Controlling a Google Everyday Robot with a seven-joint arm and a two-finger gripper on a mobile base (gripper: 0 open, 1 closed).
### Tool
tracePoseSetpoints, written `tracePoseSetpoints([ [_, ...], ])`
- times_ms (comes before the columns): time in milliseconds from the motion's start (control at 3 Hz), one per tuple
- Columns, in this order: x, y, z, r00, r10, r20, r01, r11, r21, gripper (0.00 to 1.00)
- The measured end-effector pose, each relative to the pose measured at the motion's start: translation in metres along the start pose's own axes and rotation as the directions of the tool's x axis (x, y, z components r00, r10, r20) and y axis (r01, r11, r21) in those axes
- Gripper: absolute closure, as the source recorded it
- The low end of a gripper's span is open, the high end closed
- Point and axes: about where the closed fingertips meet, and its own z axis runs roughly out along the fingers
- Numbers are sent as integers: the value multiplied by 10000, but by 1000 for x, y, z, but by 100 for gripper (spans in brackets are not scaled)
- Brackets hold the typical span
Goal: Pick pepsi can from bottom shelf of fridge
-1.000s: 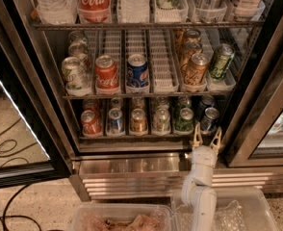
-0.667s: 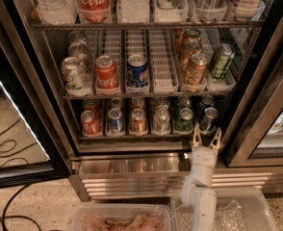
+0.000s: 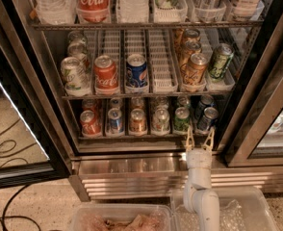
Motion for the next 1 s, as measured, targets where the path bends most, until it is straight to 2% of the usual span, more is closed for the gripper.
tracePoseSetpoints([
  [1000, -2, -5, 2, 10000, 22, 27, -23, 9999, 114, 35],
])
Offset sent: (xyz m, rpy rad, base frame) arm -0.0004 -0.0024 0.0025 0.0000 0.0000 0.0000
